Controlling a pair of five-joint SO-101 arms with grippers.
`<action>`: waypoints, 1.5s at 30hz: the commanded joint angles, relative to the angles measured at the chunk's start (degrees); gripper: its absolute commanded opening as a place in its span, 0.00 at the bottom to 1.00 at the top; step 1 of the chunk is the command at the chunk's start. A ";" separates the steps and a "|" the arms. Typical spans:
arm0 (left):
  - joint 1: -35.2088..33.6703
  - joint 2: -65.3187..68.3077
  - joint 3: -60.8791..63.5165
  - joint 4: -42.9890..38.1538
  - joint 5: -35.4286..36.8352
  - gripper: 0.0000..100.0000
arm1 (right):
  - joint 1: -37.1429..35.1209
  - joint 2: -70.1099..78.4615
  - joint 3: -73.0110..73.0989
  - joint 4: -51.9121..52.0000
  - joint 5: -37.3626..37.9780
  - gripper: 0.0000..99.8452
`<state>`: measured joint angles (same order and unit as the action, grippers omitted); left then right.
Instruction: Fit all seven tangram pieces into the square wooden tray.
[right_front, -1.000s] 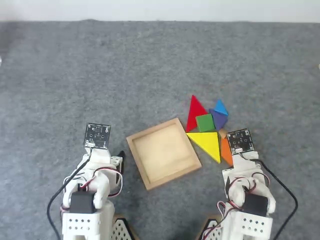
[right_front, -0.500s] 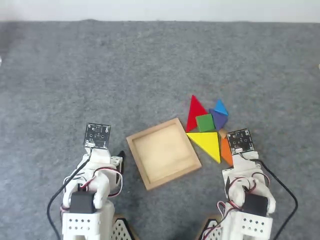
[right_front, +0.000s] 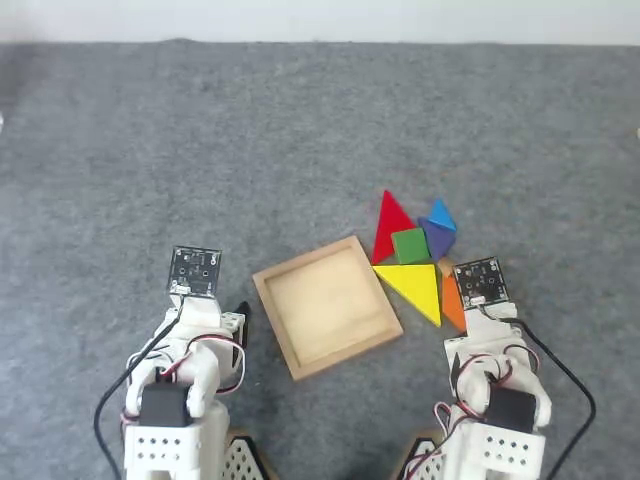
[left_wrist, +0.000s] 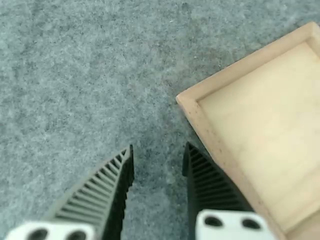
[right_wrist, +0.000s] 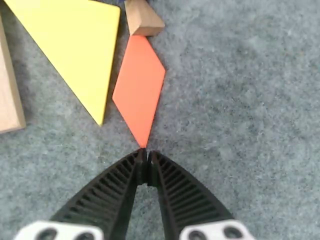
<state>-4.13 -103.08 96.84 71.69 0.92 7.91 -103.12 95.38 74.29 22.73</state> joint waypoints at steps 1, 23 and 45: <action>0.09 -0.53 -0.31 0.18 0.62 0.16 | 0.48 -0.66 1.05 0.13 0.35 0.01; 0.53 -0.53 -0.31 0.00 0.79 0.16 | 0.75 -0.75 1.05 -0.13 0.35 0.01; -17.14 -0.79 -15.08 0.53 -19.87 0.17 | 1.19 -0.22 -17.14 -2.33 13.80 0.02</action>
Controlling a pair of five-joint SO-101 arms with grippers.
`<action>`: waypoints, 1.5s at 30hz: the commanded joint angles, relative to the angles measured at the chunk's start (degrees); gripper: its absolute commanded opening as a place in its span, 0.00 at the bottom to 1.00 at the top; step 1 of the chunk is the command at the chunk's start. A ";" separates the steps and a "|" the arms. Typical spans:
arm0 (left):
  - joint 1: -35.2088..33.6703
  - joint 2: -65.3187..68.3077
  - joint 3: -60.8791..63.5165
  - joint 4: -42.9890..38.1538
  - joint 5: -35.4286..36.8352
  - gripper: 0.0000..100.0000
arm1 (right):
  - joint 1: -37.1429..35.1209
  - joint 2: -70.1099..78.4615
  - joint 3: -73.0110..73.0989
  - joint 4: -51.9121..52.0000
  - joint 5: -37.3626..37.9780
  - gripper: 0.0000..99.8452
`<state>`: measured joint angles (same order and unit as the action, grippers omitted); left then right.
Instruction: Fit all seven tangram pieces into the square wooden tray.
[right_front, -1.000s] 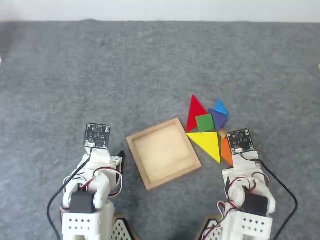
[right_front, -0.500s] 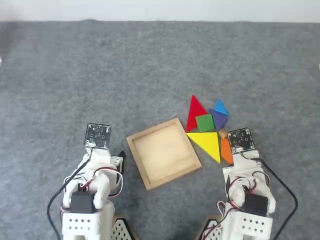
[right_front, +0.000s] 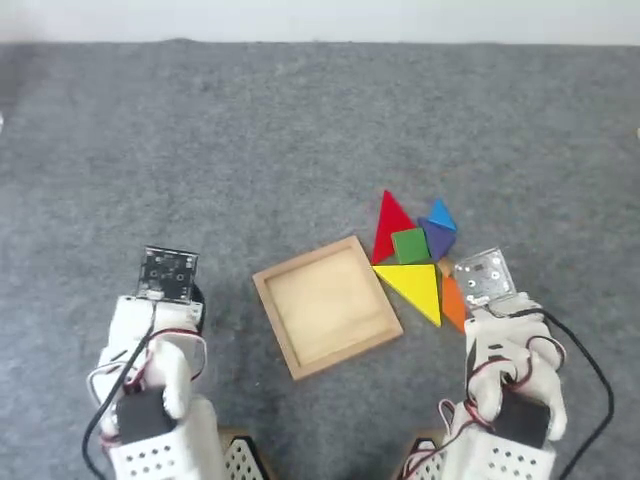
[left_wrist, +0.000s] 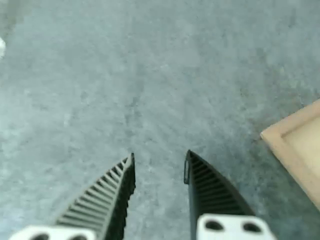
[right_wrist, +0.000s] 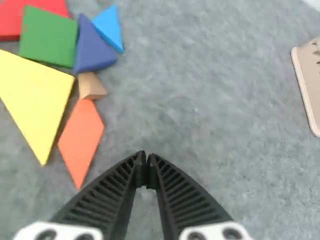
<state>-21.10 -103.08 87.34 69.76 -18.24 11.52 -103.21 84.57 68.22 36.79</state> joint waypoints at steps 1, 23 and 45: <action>0.35 -0.79 -6.73 3.43 -0.70 0.17 | -3.47 0.57 -8.62 5.67 -0.70 0.02; 6.42 50.73 -41.01 10.81 7.03 0.17 | -23.52 90.86 -49.85 -3.47 -6.15 0.06; 5.45 59.87 -34.68 1.76 12.40 0.17 | -29.49 92.79 -40.44 -14.20 2.99 0.20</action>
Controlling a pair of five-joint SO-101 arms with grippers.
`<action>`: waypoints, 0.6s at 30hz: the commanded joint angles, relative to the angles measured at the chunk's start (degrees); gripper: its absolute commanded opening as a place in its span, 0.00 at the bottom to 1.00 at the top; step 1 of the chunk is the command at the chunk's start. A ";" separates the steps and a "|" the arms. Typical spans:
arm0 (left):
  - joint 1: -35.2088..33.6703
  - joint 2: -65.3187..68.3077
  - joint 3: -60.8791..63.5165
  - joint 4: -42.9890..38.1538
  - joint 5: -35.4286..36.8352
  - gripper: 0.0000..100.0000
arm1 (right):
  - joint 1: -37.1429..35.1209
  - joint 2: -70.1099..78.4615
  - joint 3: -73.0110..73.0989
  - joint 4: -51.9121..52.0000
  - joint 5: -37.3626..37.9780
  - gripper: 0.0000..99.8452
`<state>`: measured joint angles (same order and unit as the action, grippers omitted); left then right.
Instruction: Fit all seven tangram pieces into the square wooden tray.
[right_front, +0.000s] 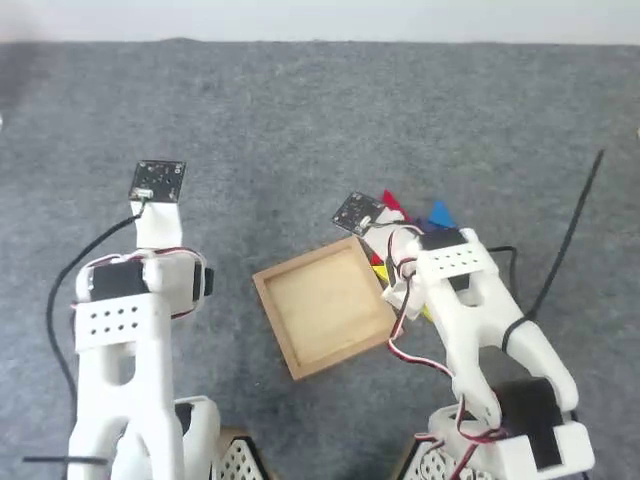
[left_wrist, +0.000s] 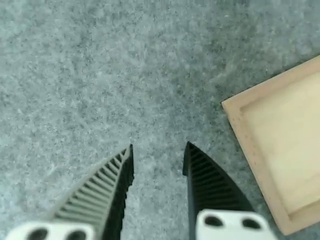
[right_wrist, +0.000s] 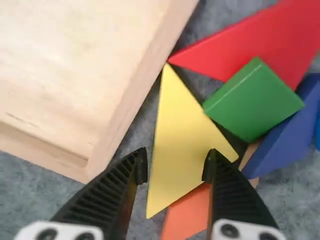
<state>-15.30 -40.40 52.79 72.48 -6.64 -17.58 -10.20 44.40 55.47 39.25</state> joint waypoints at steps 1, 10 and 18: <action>-0.44 -2.99 -0.04 -0.97 0.79 0.17 | -0.31 -0.22 0.09 -1.98 0.62 0.20; -0.44 -2.90 0.57 -1.05 0.53 0.17 | 0.57 -0.40 -1.14 -2.51 0.26 0.23; -0.44 -2.99 0.57 -1.05 0.53 0.17 | 1.36 -0.22 -1.49 -2.51 2.46 0.33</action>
<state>-15.30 -41.63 53.76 72.48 -6.46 -17.14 -10.20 45.54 53.54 40.13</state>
